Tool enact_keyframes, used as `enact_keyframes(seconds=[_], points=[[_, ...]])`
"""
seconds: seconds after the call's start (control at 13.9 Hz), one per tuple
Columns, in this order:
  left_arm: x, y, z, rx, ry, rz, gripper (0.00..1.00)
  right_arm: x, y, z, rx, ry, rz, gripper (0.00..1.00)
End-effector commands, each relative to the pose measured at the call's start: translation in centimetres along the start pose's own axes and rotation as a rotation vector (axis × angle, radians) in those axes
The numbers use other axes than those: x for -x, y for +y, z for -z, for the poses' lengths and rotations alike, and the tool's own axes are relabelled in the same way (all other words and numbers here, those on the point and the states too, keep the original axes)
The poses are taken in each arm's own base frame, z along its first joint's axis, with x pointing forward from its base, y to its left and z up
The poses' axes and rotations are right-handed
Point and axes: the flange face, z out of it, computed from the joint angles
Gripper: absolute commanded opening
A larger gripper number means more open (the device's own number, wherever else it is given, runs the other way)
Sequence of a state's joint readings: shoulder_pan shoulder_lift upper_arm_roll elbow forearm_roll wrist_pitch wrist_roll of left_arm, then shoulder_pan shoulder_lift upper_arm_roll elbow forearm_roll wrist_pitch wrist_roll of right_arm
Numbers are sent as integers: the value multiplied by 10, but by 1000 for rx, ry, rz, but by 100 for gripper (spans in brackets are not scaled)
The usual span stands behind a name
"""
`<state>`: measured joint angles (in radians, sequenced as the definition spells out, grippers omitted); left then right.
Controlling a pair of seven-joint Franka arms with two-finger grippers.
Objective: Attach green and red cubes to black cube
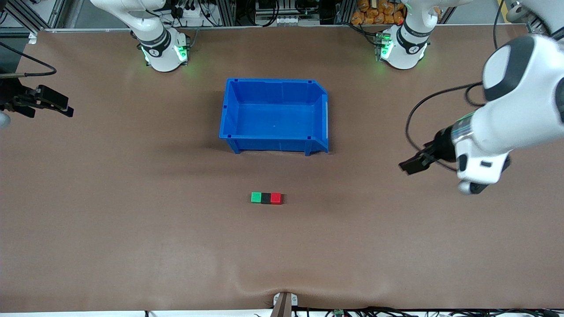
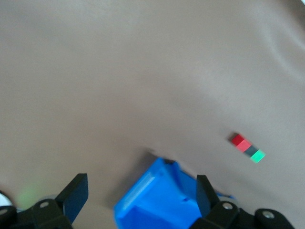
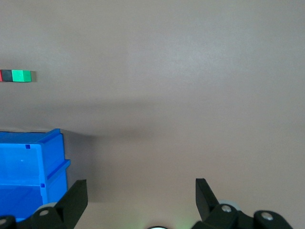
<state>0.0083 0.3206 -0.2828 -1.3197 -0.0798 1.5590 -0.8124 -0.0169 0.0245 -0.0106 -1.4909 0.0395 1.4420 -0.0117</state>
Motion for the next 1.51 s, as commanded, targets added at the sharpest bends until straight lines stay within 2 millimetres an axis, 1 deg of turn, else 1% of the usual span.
enact_keyframes(seconds=[0.0, 0.07, 0.22, 0.43, 0.57, 0.72, 0.79, 1.0, 1.15, 1.29, 1.36, 1.43], points=[[23, -43, 18, -30, 28, -116, 100, 6, 1, 9, -1, 5, -10, 100], [31, -51, 23, -54, 52, -132, 100, 6, 1, 9, 1, 4, -8, 100], [35, -64, 41, -110, 129, -150, 100, 6, 1, 9, 1, 3, -8, 100], [46, -77, 71, -111, 152, -191, 100, 6, 1, 9, 1, 3, -10, 100], [38, -90, 91, -97, 177, -217, 100, 6, 1, 9, 1, 3, -10, 100], [27, -102, 93, -103, 175, -252, 100, 6, 1, 9, 1, 3, -10, 100], [26, -104, 93, -120, 183, -259, 100, 6, 1, 9, 1, 3, -10, 100], [27, -108, 94, -201, 199, -345, 100, 6, 1, 9, 1, 3, -10, 100], [31, -112, 97, -211, 204, -404, 100, 6, 1, 9, 1, 3, -10, 100], [36, -126, 100, -225, 210, -462, 100, 6, 1, 9, 1, 3, -10, 100], [37, -140, 102, -217, 204, -454, 100, 6, 1, 9, 1, 3, -10, 100], [43, -147, 99, -218, 196, -451, 100, 6, 1, 9, 1, 3, -10, 100]])
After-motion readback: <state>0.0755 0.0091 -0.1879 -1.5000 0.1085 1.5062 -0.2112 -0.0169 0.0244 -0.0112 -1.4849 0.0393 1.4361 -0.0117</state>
